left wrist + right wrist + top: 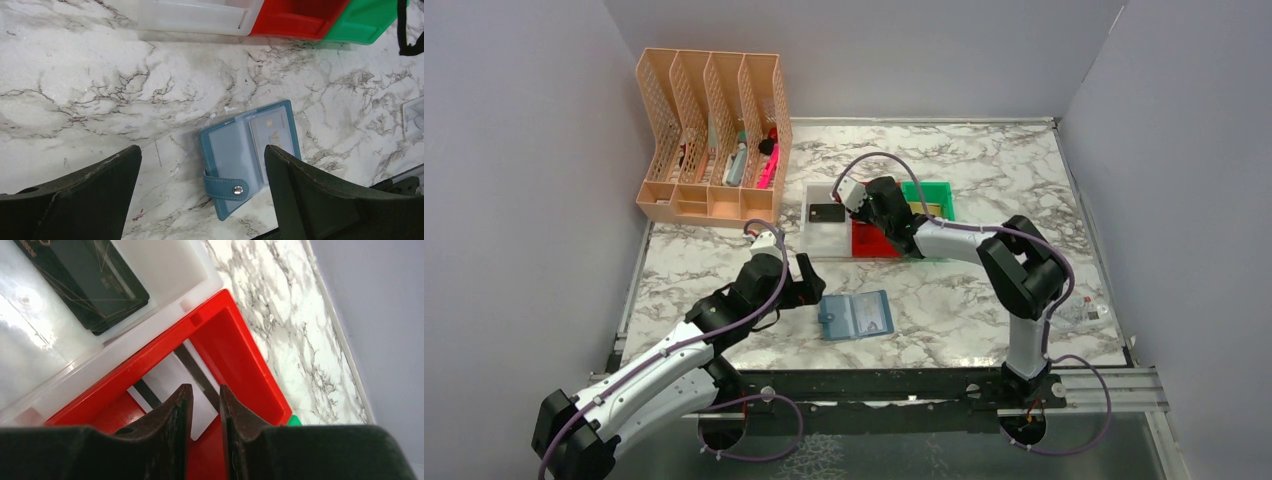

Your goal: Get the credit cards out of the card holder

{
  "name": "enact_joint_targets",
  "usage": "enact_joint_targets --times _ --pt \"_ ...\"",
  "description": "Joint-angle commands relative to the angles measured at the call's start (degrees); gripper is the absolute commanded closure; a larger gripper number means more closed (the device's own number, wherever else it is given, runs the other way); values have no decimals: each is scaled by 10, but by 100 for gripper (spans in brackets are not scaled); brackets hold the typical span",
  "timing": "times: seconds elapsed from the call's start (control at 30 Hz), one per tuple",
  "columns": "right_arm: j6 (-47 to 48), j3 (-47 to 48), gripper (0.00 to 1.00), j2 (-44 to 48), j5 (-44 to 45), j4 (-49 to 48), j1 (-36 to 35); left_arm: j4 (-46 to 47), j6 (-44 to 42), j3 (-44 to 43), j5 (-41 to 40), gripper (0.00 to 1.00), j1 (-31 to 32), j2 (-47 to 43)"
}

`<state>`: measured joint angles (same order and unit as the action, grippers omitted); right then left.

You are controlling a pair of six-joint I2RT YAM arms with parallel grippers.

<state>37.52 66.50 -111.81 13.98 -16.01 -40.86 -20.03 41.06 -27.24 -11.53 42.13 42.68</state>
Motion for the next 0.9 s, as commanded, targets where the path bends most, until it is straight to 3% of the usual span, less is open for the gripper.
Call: enact_joint_targets --times 0.0,0.17,0.37,0.5,0.7,0.87 --pt "-41 -3 68 53 -19 12 1 -5 2 -3 20 3 1 -6" --pt "-126 -29 67 112 -24 19 2 11 -4 -18 59 3 1 -4" --pt "-344 -135 65 249 -36 3 2 37 -19 -40 128 4 1 19" --pt "-530 -191 35 337 -34 102 2 75 -26 -43 190 6 1 46" --pt "-664 -254 38 397 -142 213 1 149 -19 -42 284 16 1 118" --pt "-764 -333 43 434 -225 187 1 168 -15 -59 323 28 6 186"
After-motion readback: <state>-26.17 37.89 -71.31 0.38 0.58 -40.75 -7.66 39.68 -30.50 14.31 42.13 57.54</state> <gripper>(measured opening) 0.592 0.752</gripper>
